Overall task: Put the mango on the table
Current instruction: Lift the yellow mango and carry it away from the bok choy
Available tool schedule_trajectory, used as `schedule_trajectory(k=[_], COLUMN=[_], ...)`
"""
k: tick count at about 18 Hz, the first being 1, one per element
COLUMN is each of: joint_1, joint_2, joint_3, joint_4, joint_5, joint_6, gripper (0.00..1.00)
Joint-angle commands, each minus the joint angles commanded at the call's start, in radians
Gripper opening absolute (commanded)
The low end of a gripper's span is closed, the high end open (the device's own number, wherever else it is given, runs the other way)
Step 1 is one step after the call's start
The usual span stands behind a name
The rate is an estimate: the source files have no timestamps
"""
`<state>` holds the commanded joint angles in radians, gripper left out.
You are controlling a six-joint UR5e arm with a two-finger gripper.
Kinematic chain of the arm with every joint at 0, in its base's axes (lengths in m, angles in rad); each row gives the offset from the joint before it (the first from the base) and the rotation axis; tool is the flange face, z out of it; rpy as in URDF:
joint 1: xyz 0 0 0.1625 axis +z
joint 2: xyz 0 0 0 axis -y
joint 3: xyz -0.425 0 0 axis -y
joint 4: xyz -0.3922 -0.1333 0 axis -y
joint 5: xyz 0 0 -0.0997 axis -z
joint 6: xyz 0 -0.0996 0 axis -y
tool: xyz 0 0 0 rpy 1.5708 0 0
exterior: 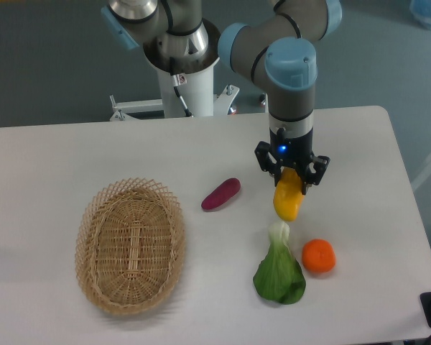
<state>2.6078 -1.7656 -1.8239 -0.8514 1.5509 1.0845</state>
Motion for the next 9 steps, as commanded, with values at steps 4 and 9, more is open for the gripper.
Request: schedule_trajectory(k=[4, 9], joint_1=[0.020, 0.092], joint_2=[0.002, 0.000], joint_3=[0.015, 0.015], joint_4=[-0.006, -0.008], joint_5=[-0.002, -0.021], joint_6=[0.002, 0.106], gripper=[0.44, 0.44])
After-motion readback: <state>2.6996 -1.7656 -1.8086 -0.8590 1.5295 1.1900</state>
